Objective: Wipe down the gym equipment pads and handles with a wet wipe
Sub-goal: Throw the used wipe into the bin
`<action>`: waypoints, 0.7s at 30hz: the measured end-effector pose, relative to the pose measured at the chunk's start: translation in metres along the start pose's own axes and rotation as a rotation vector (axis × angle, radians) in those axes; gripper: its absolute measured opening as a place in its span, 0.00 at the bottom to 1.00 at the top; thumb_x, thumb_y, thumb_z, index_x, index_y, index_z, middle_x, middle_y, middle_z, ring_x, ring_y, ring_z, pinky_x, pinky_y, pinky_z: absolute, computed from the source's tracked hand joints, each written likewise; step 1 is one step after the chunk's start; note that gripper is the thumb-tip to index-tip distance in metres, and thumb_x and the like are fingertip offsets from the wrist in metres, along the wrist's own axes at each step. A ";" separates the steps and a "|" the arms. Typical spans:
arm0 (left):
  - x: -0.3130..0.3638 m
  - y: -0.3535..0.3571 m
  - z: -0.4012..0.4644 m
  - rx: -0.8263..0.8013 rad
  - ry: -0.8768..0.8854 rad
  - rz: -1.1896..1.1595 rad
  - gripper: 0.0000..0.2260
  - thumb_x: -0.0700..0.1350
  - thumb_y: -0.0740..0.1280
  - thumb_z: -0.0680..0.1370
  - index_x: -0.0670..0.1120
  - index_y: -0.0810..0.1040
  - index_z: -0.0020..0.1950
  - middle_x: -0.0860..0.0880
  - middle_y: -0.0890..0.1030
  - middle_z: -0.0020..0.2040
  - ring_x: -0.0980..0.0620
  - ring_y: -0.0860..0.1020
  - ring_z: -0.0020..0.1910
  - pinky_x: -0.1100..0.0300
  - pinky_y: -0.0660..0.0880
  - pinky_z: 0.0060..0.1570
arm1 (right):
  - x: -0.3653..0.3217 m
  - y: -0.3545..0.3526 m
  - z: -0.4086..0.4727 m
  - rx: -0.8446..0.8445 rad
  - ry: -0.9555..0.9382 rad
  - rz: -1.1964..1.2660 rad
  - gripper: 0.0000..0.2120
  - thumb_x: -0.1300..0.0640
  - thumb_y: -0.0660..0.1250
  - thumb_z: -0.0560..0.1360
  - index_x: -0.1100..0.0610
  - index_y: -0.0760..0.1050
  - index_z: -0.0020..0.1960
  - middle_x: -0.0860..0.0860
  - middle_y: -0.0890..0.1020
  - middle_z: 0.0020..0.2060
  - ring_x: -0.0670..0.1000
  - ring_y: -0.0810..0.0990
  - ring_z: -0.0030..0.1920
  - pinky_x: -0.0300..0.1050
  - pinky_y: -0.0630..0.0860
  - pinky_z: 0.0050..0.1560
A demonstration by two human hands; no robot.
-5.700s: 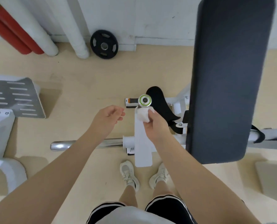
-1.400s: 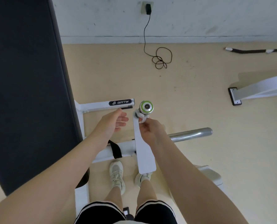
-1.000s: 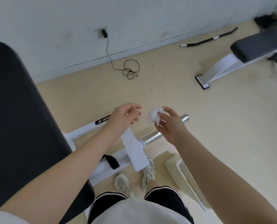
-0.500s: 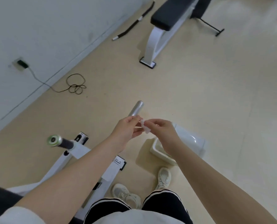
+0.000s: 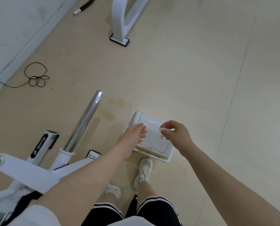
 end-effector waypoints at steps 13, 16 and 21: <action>-0.133 0.042 0.152 0.111 -0.274 -0.299 0.25 0.54 0.53 0.81 0.46 0.55 0.76 0.45 0.59 0.76 0.46 0.63 0.73 0.54 0.60 0.72 | 0.148 0.034 0.081 -0.025 -0.079 -0.473 0.05 0.61 0.67 0.72 0.57 0.80 0.47 0.50 0.82 0.46 0.53 0.74 0.49 0.43 0.66 0.45; -0.138 0.040 0.165 0.135 -0.239 -0.395 0.25 0.56 0.52 0.81 0.46 0.58 0.75 0.46 0.62 0.75 0.47 0.65 0.71 0.53 0.61 0.71 | 0.173 0.063 0.089 -0.108 -0.088 -0.546 0.06 0.62 0.65 0.74 0.60 0.78 0.50 0.55 0.80 0.48 0.57 0.73 0.51 0.42 0.63 0.42; -0.142 0.032 0.179 0.117 -0.241 -0.437 0.27 0.59 0.51 0.80 0.44 0.61 0.73 0.46 0.65 0.73 0.47 0.69 0.69 0.54 0.65 0.67 | 0.207 0.110 0.105 -0.232 -0.069 -0.736 0.11 0.68 0.59 0.75 0.63 0.73 0.56 0.58 0.74 0.54 0.58 0.74 0.52 0.42 0.64 0.40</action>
Point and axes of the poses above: each hand's wrist, its own z-axis towards the middle knuckle, its own y-axis out of the palm, x = y × z, the point moved 10 cm from there along z, towards the middle knuckle
